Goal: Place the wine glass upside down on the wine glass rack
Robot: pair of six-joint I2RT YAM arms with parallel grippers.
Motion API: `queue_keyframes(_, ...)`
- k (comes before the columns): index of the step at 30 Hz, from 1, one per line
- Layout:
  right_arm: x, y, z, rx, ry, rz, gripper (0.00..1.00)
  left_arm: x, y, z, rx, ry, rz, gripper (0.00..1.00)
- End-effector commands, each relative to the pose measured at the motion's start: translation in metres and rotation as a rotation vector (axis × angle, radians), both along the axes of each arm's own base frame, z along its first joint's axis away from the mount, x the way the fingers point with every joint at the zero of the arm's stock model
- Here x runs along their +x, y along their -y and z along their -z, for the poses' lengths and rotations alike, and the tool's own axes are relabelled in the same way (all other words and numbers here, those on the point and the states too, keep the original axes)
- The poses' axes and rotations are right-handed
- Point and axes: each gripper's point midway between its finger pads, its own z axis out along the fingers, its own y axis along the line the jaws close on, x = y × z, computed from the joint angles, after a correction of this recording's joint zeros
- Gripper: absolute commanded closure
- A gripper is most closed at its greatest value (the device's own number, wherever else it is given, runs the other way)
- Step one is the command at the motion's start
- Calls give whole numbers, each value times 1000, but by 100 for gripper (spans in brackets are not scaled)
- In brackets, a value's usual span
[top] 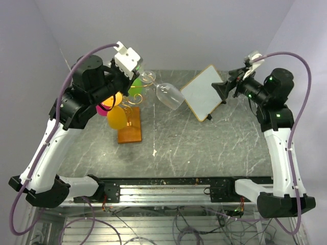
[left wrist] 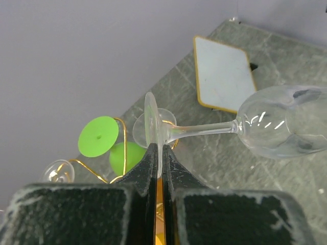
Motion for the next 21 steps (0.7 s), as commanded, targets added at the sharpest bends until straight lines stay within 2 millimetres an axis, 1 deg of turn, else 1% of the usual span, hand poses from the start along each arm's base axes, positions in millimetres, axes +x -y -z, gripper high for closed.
queue_keyframes(1, 18, 14, 58, -107, -100, 50, 2, 1, -8, -7, 151, 130, -32, 93)
queue_keyframes(3, 21, 15, 83, -136, -132, 47, 0, 2, -4, -2, 207, 157, -21, 93)
queue_keyframes(5, 21, 15, 103, -153, -137, 38, 0, 1, -3, 2, 247, 177, -9, 93)
queue_keyframes(6, 20, 15, 117, -161, -147, 31, 0, 0, -1, 5, 273, 184, 1, 93)
queue_keyframes(10, 16, 11, 149, -155, -187, 0, 0, 0, 5, 13, 361, 211, 21, 93)
queue_keyframes(12, 12, 9, 157, -136, -198, -31, 0, 1, 7, 14, 397, 228, 27, 93)
queue_keyframes(14, 10, 12, 157, -133, -198, -29, 0, 2, 9, 17, 433, 241, 26, 93)
queue_keyframes(15, 8, 12, 160, -127, -205, -32, 0, 3, 10, 19, 450, 245, 23, 93)
queue_keyframes(16, 7, 14, 164, -123, -214, -32, 0, 4, 10, 22, 466, 248, 23, 93)
queue_keyframes(21, -1, 12, 172, -104, -229, -68, 0, 10, 13, 35, 533, 249, 14, 93)
